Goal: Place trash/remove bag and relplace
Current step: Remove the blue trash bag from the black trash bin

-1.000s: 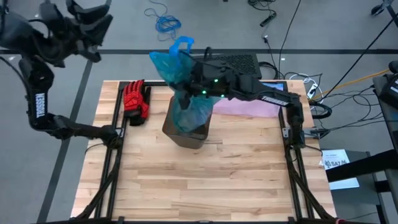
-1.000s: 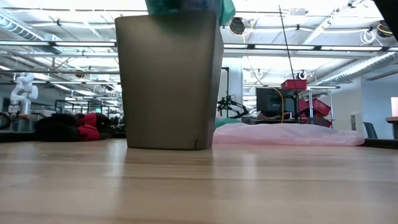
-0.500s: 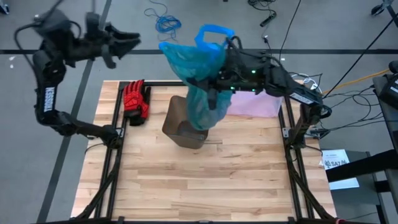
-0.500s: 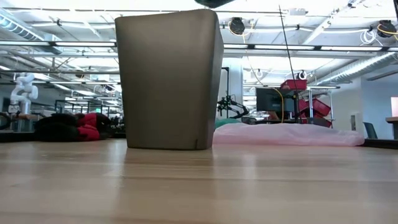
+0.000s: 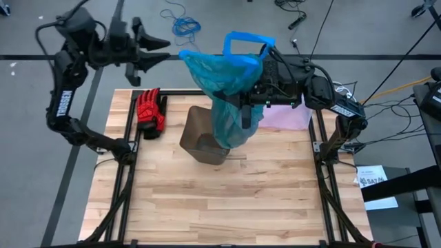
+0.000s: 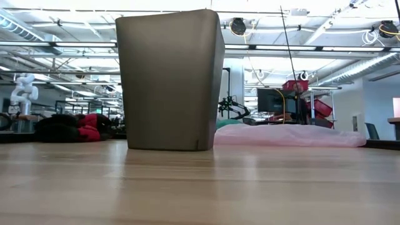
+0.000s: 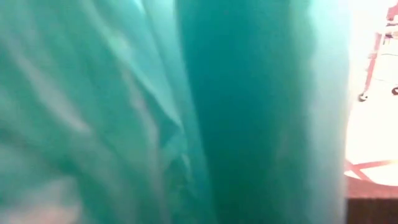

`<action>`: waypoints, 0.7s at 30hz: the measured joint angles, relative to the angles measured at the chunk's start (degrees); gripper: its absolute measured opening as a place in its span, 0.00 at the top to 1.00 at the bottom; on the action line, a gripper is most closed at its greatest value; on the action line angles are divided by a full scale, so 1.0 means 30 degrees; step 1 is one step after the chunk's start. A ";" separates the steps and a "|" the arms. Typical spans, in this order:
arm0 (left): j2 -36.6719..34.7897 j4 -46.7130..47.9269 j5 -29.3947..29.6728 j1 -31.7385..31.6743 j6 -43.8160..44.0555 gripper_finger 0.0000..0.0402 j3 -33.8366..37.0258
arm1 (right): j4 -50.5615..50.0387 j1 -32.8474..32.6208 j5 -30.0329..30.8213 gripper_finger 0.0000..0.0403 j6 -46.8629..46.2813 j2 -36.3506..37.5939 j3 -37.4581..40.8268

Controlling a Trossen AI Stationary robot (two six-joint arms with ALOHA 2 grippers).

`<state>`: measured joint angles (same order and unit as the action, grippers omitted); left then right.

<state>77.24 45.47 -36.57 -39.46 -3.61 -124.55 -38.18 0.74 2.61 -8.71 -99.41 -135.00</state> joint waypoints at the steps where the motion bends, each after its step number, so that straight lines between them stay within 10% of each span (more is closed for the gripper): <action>1: 0.0167 -0.0206 -0.0243 0.0215 -0.0055 0.59 0.0000 | -0.0005 -0.0034 0.0000 1.00 -0.0002 -0.0002 0.0000; 21: 0.0890 -0.1205 -0.2272 0.1173 0.0186 0.59 0.0015 | 0.0081 -0.0031 -0.0488 1.00 -0.0022 -0.0002 0.0000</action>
<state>79.91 41.85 -43.38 -35.94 -3.06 -124.51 -37.94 0.64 1.15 -8.78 -99.42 -135.00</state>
